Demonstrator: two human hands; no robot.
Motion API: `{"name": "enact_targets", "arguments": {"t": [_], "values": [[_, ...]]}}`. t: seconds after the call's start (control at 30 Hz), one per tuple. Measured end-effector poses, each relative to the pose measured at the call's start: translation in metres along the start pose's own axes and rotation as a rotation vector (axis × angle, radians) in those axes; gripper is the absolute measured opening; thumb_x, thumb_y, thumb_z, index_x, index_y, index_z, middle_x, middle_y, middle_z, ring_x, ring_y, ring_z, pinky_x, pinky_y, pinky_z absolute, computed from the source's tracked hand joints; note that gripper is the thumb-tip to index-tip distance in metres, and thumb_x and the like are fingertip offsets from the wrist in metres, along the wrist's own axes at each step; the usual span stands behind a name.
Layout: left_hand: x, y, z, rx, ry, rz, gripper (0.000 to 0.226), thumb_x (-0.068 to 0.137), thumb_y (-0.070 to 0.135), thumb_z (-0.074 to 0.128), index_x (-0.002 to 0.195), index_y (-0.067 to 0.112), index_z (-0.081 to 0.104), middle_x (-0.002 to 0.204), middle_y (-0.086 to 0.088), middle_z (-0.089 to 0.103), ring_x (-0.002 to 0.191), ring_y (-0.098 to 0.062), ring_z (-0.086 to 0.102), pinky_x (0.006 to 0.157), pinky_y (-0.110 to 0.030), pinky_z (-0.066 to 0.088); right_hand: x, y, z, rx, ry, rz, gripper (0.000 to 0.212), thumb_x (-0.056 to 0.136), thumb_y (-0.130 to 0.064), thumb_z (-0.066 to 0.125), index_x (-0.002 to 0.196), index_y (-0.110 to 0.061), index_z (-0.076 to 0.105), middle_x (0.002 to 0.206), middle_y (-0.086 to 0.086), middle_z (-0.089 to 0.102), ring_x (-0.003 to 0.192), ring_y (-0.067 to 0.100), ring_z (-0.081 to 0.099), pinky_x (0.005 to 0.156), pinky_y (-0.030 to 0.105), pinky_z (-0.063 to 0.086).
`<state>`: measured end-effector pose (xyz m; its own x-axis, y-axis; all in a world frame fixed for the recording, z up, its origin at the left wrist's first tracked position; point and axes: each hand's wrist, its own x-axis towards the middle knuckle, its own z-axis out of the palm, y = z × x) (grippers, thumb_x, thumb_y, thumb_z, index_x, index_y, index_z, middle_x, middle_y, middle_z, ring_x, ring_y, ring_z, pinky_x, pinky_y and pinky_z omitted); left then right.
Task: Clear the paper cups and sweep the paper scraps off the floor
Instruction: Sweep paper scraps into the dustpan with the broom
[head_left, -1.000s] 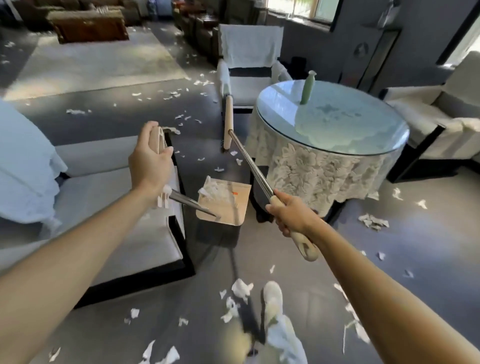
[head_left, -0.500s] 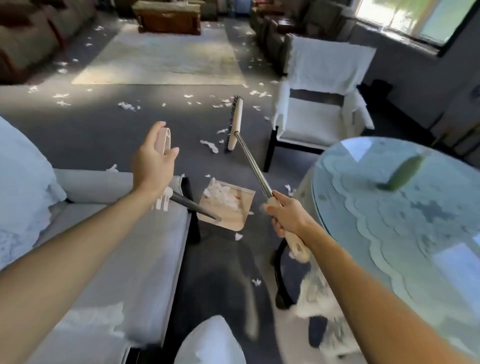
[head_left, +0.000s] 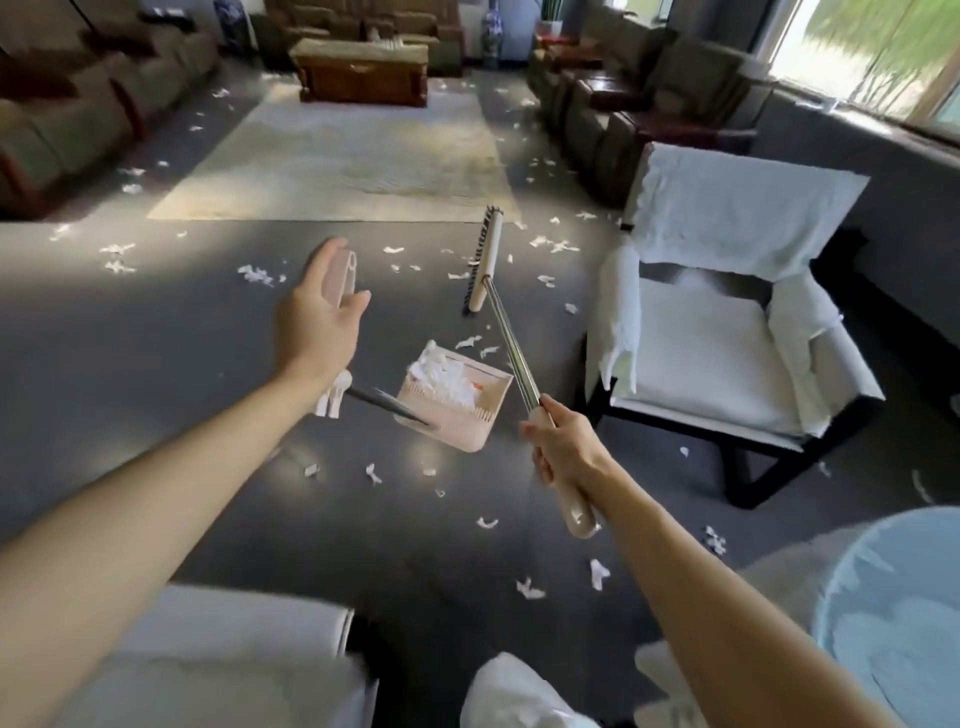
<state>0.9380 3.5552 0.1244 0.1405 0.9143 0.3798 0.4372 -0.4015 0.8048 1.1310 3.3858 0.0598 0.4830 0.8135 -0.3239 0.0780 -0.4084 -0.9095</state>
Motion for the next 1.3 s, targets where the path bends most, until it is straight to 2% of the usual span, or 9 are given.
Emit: {"name": "enact_targets", "arguments": {"t": [0.13,0.3,0.4,0.5,0.6,0.77,0.97,1.13,1.3], "values": [[0.115,-0.022,0.059,-0.014,0.013,0.009,0.050,0.087,0.016,0.063,0.132,0.032,0.051,0.120,-0.001,0.064,0.091,-0.038,0.064,0.080,-0.048,0.055,0.125,-0.042,-0.005,0.003,0.017,-0.008,0.038,0.094,-0.006,0.051,0.128,-0.023,0.049,0.049,0.006,0.043,0.035,0.017,0.037,0.038,0.023,0.034],[0.261,-0.051,0.145,-0.048,0.006,0.032,0.050,0.086,0.014,0.065,0.132,0.030,0.052,0.112,0.014,0.059,0.101,-0.032,0.061,0.081,-0.048,0.055,0.303,-0.094,-0.015,-0.012,0.036,-0.048,0.017,0.093,-0.010,0.055,0.085,-0.025,0.051,0.056,0.004,0.045,0.030,0.009,0.037,0.035,0.022,0.035],[0.355,-0.054,0.194,-0.060,0.028,0.062,0.052,0.086,0.011,0.065,0.134,0.026,0.051,0.122,0.004,0.063,0.103,-0.030,0.061,0.086,-0.039,0.052,0.404,-0.139,-0.023,-0.010,0.066,-0.056,0.018,0.092,-0.007,0.055,0.089,-0.024,0.049,0.054,0.003,0.044,0.033,0.010,0.039,0.036,0.023,0.036],[0.437,-0.060,0.227,-0.003,0.024,0.062,0.050,0.087,0.010,0.065,0.134,0.023,0.052,0.121,0.001,0.064,0.103,-0.026,0.059,0.079,-0.019,0.038,0.488,-0.177,-0.024,0.001,0.049,-0.026,0.018,0.090,-0.005,0.054,0.103,-0.019,0.053,0.053,0.004,0.044,0.038,0.015,0.039,0.040,0.026,0.037],[0.524,-0.077,0.263,-0.047,0.038,0.031,0.051,0.088,0.012,0.064,0.136,0.022,0.051,0.126,0.002,0.061,0.111,-0.021,0.056,0.078,-0.011,0.032,0.572,-0.207,-0.027,-0.006,0.042,-0.024,0.023,0.090,-0.003,0.052,0.109,-0.016,0.055,0.051,0.005,0.042,0.035,0.014,0.038,0.038,0.023,0.036],[0.672,-0.115,0.343,-0.073,-0.073,0.092,0.051,0.089,0.013,0.065,0.136,0.023,0.050,0.130,0.009,0.056,0.118,-0.015,0.052,0.086,-0.015,0.036,0.719,-0.239,-0.021,0.041,0.100,0.000,0.038,0.092,-0.004,0.052,0.120,-0.030,0.051,0.052,0.004,0.042,0.038,0.015,0.038,0.039,0.024,0.036],[0.880,-0.140,0.435,-0.085,-0.231,0.268,0.053,0.088,0.014,0.067,0.137,0.024,0.049,0.121,0.020,0.050,0.110,-0.004,0.048,0.087,-0.014,0.036,0.904,-0.312,-0.003,0.151,0.258,0.002,0.027,0.095,-0.006,0.053,0.116,-0.023,0.051,0.054,0.007,0.040,0.038,0.015,0.037,0.035,0.023,0.037],[1.015,-0.152,0.528,-0.060,-0.366,0.343,0.049,0.089,0.017,0.067,0.134,0.023,0.051,0.127,0.001,0.062,0.112,-0.024,0.059,0.082,-0.023,0.041,1.018,-0.355,-0.014,0.203,0.396,0.100,0.018,0.095,-0.007,0.052,0.109,-0.018,0.054,0.053,0.006,0.040,0.033,0.011,0.036,0.033,0.020,0.035],[1.119,-0.155,0.651,-0.105,-0.445,0.350,0.044,0.090,0.017,0.065,0.131,0.024,0.052,0.123,0.002,0.063,0.103,-0.017,0.058,0.075,-0.018,0.035,1.138,-0.371,-0.052,0.295,0.528,0.159,0.010,0.096,-0.006,0.050,0.103,-0.011,0.055,0.051,0.002,0.041,0.032,0.010,0.036,0.034,0.019,0.034]]}}
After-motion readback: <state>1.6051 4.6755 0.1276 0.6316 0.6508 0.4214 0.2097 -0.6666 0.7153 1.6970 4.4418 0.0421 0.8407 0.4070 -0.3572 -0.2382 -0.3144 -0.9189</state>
